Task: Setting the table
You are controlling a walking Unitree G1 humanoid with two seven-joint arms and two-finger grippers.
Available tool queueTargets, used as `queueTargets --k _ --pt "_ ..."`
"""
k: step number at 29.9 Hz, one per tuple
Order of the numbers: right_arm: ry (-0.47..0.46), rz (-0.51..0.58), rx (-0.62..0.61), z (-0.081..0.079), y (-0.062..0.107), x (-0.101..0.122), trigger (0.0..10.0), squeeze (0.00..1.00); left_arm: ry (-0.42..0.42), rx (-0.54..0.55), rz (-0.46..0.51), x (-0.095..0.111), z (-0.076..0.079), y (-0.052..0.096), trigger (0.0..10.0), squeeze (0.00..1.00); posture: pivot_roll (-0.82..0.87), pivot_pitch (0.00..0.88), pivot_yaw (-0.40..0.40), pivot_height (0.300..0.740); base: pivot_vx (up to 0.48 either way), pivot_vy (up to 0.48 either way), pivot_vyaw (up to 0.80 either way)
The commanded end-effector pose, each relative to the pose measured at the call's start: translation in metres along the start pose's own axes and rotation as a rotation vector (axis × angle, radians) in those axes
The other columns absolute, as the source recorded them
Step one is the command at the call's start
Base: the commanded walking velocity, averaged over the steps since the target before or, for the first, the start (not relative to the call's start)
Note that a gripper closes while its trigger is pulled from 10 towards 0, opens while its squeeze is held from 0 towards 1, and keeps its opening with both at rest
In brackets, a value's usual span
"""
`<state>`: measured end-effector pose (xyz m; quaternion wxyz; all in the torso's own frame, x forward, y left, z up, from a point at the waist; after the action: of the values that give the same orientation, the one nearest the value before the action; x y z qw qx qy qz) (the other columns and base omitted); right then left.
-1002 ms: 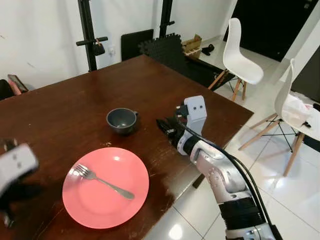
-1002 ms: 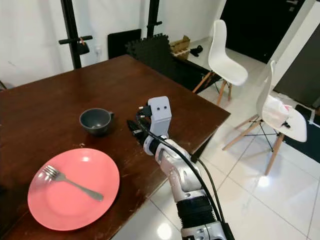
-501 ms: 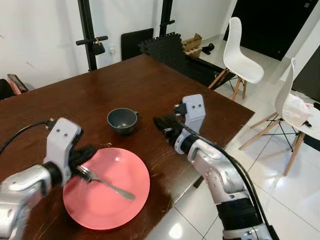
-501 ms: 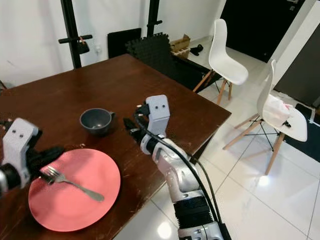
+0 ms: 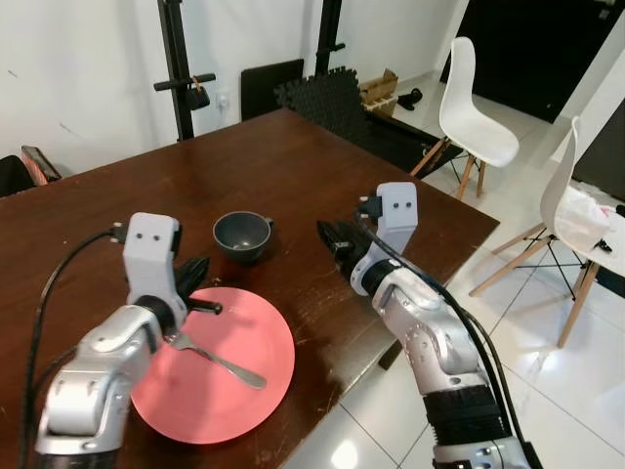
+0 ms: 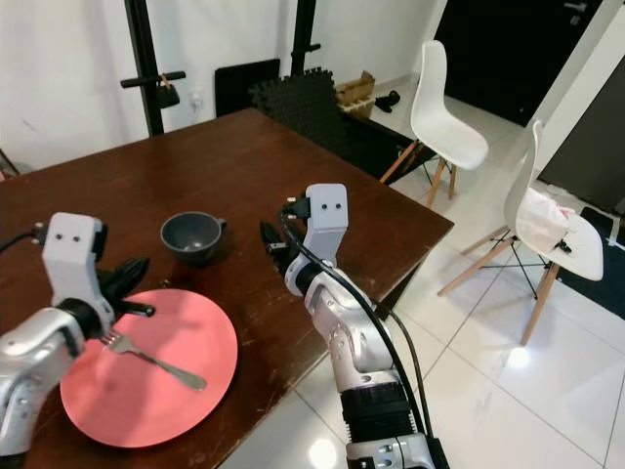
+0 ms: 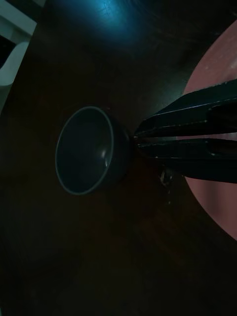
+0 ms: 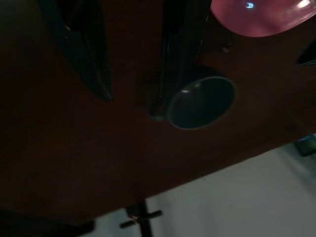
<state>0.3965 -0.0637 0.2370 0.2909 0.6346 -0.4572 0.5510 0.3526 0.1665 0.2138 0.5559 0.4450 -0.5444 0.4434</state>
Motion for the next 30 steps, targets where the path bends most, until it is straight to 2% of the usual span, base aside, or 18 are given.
queueTargets --k 1,5,10,20,30 --pt "-0.02 0.004 -0.026 0.006 0.001 -0.001 10.0 0.0 -0.012 0.011 -0.011 -0.003 0.001 -0.001 10.0 0.0 0.07 0.113 -0.033 0.74 0.0 0.0 0.0" --pt "-0.045 0.008 -0.074 0.015 0.001 -0.001 10.0 0.0 -0.058 0.047 -0.032 -0.007 0.0 -0.001 10.0 0.0 0.07 0.11 -0.033 0.74 0.0 0.0 0.35" --pt "-0.104 0.006 -0.145 0.028 0.001 -0.002 10.0 0.0 -0.056 0.072 -0.035 -0.009 0.004 -0.003 10.0 0.0 0.07 0.109 -0.032 0.74 0.0 0.0 0.79" --pt "-0.116 0.015 -0.171 0.032 0.0 0.001 10.0 0.0 -0.084 0.13 -0.068 -0.013 0.002 -0.005 10.0 0.0 0.07 0.118 -0.03 0.74 0.0 0.0 0.79" --pt "-0.131 0.018 -0.194 0.037 0.0 0.003 10.0 0.0 -0.085 0.143 -0.07 -0.012 0.002 -0.006 10.0 0.0 0.07 0.124 -0.029 0.74 0.0 0.0 0.79"
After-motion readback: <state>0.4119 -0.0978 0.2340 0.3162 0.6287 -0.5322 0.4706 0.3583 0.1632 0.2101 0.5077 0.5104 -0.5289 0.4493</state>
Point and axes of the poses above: a point about 5 cm out from each wrist's last joint towards the gripper, its own y axis pointing back from the gripper into the wrist, its own x axis along the axis of the wrist's last joint, z = x × y, the point moved 4 cm from there along -y, pointing out of the wrist towards the gripper, and after that the axes turned 1 degree about -y, right-handed, at the moved point
